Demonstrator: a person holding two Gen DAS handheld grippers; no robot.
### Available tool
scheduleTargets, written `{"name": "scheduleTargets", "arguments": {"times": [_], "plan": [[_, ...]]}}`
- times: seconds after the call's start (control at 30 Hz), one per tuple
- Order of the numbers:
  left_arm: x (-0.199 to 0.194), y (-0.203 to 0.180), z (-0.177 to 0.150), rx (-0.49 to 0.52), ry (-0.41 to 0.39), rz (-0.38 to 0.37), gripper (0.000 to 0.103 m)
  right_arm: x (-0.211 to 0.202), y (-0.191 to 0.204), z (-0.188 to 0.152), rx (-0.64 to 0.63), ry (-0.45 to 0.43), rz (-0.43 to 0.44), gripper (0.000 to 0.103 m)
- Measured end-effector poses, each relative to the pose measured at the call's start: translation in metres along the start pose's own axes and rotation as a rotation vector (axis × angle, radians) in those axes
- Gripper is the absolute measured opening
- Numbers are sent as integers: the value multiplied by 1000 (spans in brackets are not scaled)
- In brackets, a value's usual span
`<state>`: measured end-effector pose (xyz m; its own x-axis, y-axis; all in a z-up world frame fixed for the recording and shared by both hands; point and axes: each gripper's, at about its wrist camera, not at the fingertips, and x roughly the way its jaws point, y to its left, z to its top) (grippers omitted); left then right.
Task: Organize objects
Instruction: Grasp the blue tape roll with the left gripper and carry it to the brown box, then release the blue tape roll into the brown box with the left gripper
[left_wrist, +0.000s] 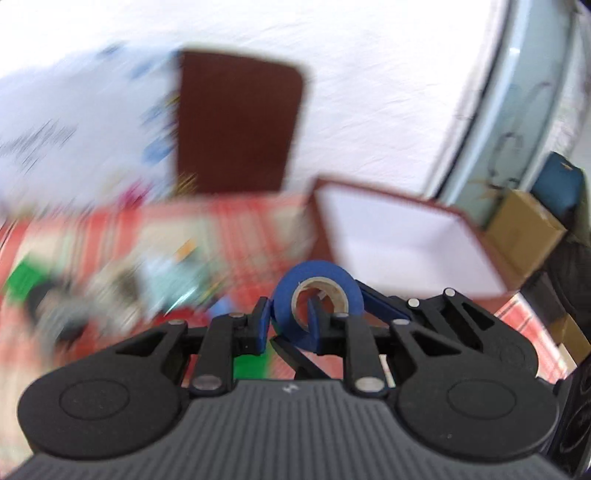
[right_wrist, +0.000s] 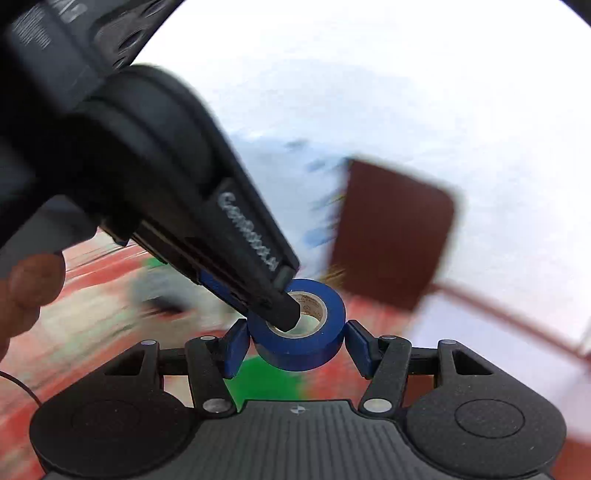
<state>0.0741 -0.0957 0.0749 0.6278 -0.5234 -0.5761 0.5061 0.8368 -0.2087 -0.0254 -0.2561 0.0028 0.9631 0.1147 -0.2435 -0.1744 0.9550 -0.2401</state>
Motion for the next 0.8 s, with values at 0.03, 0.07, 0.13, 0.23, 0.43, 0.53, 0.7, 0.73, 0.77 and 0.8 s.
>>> {"name": "scheduleTargets", "arguments": {"times": [0.03, 0.07, 0.13, 0.23, 0.43, 0.53, 0.7, 0.73, 0.77, 0.8], "plan": [[9, -14, 10, 31, -18, -23, 23, 0, -15, 2, 15, -8, -34, 57], [20, -27, 19, 54, -27, -45, 23, 2, -33, 2, 36, -6, -71, 57], [47, -49, 31, 78, -11, -74, 23, 10, -60, -2, 74, 27, -111, 57], [92, -70, 35, 105, 48, -89, 23, 32, -92, -20, 158, 141, -139, 57], [120, -75, 27, 113, 73, -23, 35, 31, -103, -34, 236, 126, -147, 68], [95, -62, 28, 101, 10, -22, 36, 16, -102, -37, 240, 93, -152, 68], [54, -32, 20, 41, -31, 23, 40, 36, -121, -42, 245, 87, -199, 68], [48, -26, 17, 36, -24, 45, 40, 39, -125, -44, 228, 88, -225, 74], [43, -21, 13, 30, -16, 67, 40, 40, -135, -48, 239, 76, -223, 81], [38, -15, 9, 23, -10, 84, 40, 43, -144, -50, 253, 70, -222, 93]]}}
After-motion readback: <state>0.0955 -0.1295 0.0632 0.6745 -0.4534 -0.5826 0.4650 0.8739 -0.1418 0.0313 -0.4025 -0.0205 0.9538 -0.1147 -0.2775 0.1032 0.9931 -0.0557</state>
